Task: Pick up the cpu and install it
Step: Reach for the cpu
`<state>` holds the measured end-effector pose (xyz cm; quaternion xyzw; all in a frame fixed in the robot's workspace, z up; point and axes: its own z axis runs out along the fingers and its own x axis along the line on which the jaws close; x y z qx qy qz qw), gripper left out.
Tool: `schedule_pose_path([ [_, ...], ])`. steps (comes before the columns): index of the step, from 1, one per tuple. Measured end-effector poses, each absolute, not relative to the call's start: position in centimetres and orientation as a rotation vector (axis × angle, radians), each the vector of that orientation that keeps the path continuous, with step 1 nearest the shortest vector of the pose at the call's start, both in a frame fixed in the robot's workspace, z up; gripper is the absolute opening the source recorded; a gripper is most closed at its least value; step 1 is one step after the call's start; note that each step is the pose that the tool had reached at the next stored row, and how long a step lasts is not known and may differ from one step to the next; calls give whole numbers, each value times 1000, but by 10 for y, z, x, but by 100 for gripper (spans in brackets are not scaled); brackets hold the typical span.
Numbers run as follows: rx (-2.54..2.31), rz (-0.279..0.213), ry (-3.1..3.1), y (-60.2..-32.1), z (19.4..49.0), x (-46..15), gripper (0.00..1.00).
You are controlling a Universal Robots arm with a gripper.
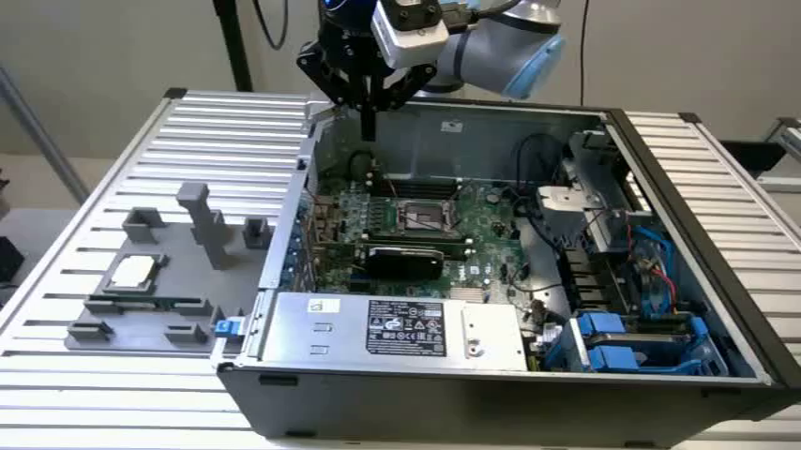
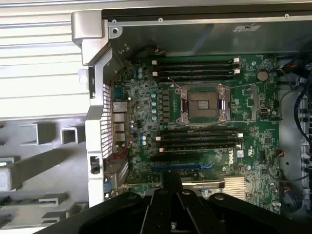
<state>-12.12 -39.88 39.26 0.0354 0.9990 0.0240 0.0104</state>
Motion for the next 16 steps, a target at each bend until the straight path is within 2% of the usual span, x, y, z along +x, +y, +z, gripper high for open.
schedule_pose_path([
  [16,110,75,3118,-399,393,-121,11],
])
